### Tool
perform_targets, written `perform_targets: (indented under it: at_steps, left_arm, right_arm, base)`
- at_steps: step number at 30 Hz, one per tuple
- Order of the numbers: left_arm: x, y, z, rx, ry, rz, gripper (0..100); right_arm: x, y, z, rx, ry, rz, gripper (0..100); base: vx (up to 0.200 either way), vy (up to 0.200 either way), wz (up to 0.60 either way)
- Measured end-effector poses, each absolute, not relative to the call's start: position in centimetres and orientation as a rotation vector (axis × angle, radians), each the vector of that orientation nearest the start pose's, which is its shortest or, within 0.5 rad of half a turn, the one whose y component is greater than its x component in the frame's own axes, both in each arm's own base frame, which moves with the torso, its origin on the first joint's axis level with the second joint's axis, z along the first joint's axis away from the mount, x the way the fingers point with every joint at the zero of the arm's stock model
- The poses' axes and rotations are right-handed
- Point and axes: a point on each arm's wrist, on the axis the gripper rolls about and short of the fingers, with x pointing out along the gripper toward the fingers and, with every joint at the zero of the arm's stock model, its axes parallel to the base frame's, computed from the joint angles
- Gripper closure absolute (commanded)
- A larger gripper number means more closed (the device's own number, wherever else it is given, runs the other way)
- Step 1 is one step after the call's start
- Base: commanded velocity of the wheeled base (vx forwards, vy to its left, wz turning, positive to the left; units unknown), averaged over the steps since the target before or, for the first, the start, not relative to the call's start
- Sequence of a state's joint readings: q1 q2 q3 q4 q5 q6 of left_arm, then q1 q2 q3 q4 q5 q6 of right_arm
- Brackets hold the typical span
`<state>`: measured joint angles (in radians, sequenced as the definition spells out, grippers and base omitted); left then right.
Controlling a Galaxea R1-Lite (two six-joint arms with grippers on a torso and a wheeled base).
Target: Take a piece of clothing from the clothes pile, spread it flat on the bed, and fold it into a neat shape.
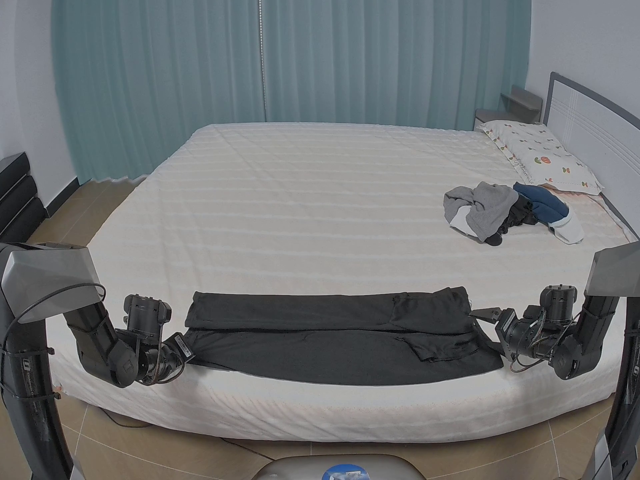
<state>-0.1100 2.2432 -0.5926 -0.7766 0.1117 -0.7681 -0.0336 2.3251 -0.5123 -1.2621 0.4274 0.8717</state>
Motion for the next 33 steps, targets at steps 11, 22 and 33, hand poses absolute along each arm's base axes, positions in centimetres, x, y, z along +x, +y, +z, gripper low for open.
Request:
perform_targets:
  at_steps: [11, 22, 33]
  left_arm:
    - [31.1, -3.2, -2.3, -0.619, 0.828, 0.334, 0]
    - [31.4, -2.3, -0.2, -0.68, 0.775, 0.291, 0]
    - [32.5, -1.2, 0.0, -0.821, 0.764, 0.256, 0]
  right_arm:
    - [32.5, -0.4, -1.8, 0.975, 0.662, 0.125, 0]
    - [32.7, -1.0, 0.4, 1.069, 0.594, 0.103, 0]
    - [35.2, 1.7, 2.0, 1.003, 0.559, 0.212, 0]
  base:
    - [0.0, 0.0, 0.0]
    - [0.0, 0.0, 0.0]
    - [0.0, 0.0, 0.0]
